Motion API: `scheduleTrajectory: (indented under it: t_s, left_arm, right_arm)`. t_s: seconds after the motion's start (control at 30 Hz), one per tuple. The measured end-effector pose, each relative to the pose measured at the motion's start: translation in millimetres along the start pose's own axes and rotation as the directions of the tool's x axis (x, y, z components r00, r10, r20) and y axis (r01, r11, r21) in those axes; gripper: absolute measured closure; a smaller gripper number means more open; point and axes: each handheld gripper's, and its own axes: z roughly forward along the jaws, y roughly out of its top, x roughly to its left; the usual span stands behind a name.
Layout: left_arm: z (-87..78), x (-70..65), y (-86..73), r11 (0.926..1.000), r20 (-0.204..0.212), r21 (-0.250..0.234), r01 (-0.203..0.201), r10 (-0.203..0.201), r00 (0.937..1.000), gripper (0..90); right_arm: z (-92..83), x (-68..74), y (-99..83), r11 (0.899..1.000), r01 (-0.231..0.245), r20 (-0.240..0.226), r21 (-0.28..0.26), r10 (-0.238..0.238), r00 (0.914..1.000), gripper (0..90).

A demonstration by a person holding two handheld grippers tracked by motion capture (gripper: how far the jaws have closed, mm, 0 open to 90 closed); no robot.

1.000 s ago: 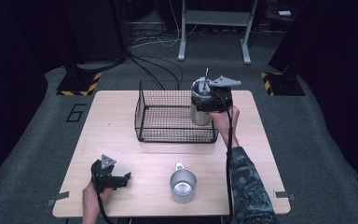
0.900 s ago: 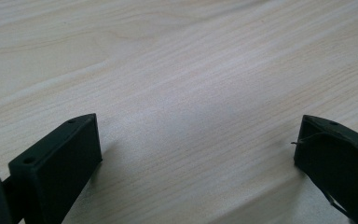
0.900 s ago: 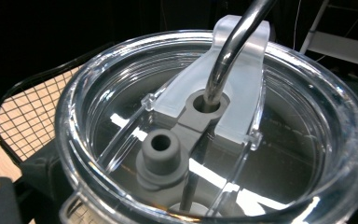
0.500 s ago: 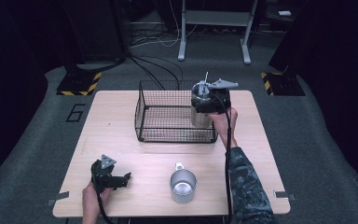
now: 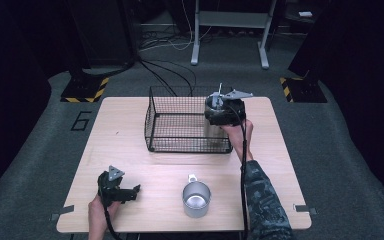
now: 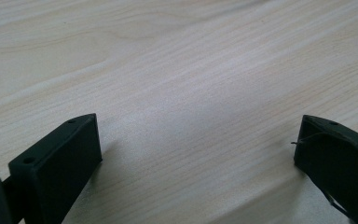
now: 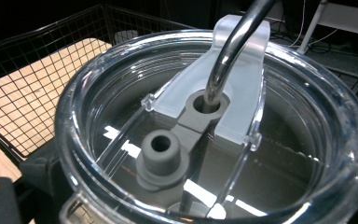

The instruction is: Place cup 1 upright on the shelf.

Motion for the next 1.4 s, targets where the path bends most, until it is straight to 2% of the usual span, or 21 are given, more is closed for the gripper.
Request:
scheduleTrajectory:
  t_s: [0.07, 0.47, 0.83, 0.9, 0.97, 1.0, 1.1, 1.4]
  left_arm:
    - [0.6, -0.6, -0.2, 0.9999, -0.001, -0.010, 0.010, -0.010, 0.9999, 0.5]
    - [0.5, -0.5, -0.1, 0.9999, -0.001, -0.007, 0.008, -0.008, 1.0000, 0.5]
    - [0.0, -0.1, 0.0, 1.0000, 0.000, 0.000, 0.001, -0.001, 1.0000, 0.5]
    - [0.0, 0.1, -0.1, 1.0000, 0.000, 0.000, -0.002, 0.002, 1.0000, 0.5]
    - [0.0, 0.1, 0.0, 1.0000, 0.000, 0.000, -0.001, 0.001, 1.0000, 0.5]
    - [0.6, -0.7, -0.1, 0.9999, -0.001, -0.009, 0.011, -0.011, 0.9999, 0.5]
    - [0.6, -0.7, -0.2, 0.9999, -0.001, -0.009, 0.011, -0.011, 0.9999, 0.5]
    - [0.5, -0.7, -0.1, 0.9999, -0.002, -0.008, 0.010, -0.010, 0.9999, 0.5]
  right_arm:
    - [1.1, 0.0, -2.3, 1.000, -0.005, 0.000, 0.004, 0.005, 1.0000, 3.5]
    - [7.2, -0.1, -11.5, 1.000, -0.015, -0.002, 0.023, 0.016, 0.9999, 3.5]
    - [11.9, 2.1, -15.6, 0.999, -0.012, 0.005, 0.037, 0.012, 0.9999, 3.4]
    - [12.9, 2.9, -15.7, 0.999, 0.000, 0.008, 0.036, 0.000, 1.0000, 3.5]
    - [13.4, 4.2, -16.0, 0.999, -0.005, 0.009, 0.041, 0.005, 0.9999, 3.5]
    - [14.3, 4.6, -16.4, 0.999, -0.006, 0.004, 0.040, 0.006, 1.0000, 3.4]
    - [15.6, 5.1, -16.5, 0.999, 0.006, 0.003, 0.043, -0.006, 1.0000, 3.5]
    - [19.7, 8.1, -17.5, 0.999, 0.003, -0.001, 0.050, -0.003, 1.0000, 3.5]
